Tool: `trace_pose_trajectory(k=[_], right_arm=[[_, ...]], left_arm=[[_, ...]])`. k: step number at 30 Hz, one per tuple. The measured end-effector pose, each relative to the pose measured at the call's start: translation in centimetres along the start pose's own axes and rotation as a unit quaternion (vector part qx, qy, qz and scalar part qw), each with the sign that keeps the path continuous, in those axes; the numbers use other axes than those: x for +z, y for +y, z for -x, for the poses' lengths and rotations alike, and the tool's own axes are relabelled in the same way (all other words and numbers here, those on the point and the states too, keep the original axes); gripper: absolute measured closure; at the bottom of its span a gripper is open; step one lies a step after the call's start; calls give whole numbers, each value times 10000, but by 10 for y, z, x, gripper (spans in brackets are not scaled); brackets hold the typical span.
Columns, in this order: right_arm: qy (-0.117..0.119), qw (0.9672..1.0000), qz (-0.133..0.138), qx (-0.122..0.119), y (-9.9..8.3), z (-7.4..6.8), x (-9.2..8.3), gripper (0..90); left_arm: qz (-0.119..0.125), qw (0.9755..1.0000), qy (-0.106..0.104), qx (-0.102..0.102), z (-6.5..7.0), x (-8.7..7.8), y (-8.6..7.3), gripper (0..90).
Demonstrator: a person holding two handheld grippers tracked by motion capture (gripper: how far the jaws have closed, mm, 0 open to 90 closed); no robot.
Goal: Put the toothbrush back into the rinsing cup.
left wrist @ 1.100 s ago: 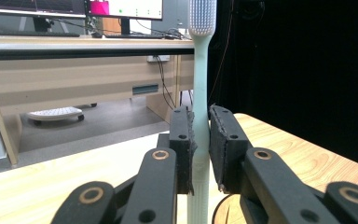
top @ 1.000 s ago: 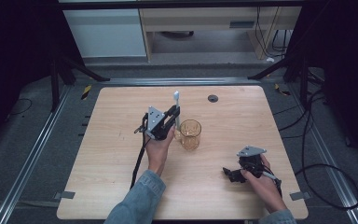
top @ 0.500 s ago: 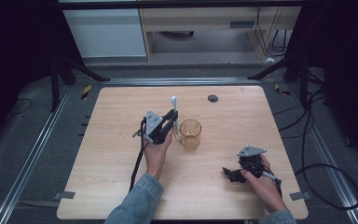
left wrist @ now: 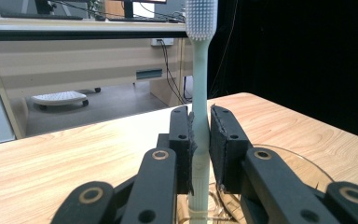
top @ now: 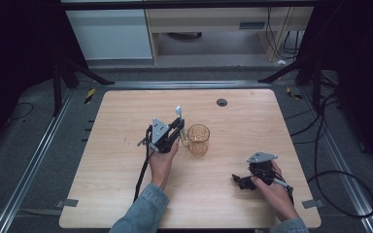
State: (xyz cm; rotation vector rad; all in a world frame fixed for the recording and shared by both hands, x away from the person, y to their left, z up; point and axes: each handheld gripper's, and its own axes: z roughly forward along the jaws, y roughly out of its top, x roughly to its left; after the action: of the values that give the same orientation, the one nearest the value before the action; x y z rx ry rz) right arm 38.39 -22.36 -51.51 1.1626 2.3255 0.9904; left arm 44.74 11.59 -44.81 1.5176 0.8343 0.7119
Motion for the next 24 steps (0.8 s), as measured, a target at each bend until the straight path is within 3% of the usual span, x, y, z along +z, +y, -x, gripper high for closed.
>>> trace_pose_trajectory(k=[24], right_arm=[[0, 10000, -1, -2, 0, 0, 0, 4]], left_arm=[[-300, 9995, -47, 50, 1, 4, -11, 787]])
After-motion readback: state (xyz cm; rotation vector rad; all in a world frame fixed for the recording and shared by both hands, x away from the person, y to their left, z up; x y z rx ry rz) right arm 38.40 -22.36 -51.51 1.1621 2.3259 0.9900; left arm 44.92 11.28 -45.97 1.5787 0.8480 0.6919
